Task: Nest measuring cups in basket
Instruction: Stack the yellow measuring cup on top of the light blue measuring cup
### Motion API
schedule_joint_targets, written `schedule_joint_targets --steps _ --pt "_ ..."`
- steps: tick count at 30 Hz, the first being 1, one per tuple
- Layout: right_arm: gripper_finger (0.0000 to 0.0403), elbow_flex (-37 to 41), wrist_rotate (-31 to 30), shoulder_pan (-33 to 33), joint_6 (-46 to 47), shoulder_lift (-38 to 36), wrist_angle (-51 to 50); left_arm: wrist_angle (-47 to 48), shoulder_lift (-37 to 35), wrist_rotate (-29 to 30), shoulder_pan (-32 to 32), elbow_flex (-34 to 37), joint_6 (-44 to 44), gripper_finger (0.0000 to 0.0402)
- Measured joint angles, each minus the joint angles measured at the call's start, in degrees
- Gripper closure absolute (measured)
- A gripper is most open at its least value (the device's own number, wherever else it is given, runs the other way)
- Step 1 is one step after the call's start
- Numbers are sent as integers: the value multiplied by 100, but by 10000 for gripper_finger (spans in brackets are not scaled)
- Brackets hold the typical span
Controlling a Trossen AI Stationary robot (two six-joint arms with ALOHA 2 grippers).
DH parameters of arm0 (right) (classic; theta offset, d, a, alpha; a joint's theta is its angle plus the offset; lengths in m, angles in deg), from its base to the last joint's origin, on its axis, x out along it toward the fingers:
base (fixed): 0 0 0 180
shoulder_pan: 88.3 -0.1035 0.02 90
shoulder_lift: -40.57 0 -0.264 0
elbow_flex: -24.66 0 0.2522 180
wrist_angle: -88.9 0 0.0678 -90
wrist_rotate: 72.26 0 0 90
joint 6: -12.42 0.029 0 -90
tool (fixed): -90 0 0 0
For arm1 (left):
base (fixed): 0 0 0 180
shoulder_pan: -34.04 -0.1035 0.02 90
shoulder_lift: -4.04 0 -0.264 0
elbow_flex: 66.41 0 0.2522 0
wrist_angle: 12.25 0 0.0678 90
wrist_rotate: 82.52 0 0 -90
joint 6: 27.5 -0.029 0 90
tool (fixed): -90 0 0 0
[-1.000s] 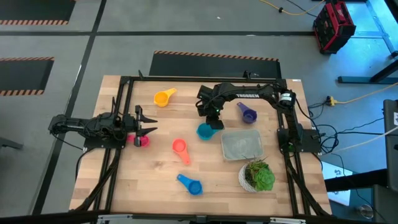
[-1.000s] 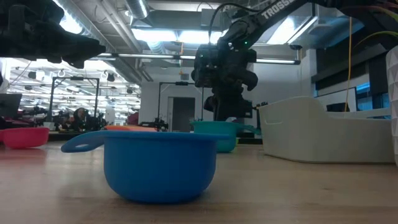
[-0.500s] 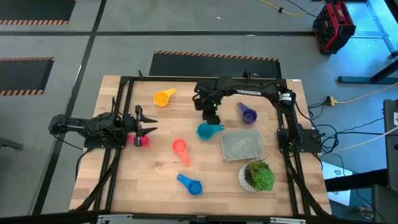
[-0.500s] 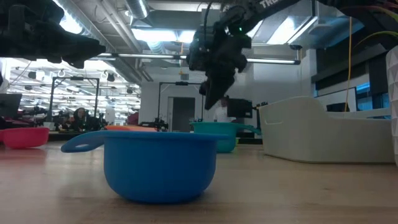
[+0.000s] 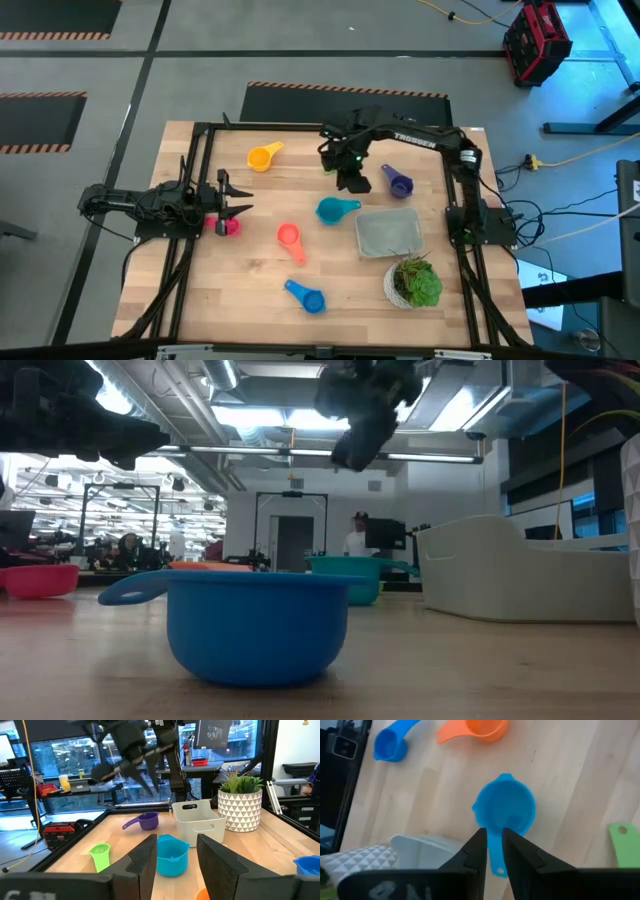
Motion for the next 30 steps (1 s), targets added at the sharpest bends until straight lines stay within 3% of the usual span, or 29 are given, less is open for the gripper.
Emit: schedule_joint_targets --steps 7,13,23,30 --pt "338 768 108 -15 206 -1172 4 0 0 0 0 -1 0 269" --pt "338 2504 100 51 633 -2784 1027 -266 -2 86 0 -2 0 269" --pt "338 4947 -1063 353 1678 -5580 3098 -1041 80 1271 -1 -12 377 269" --pt "338 5911 -1198 633 1749 -6629 4033 -1079 675 1921 -6 -552 449 269"
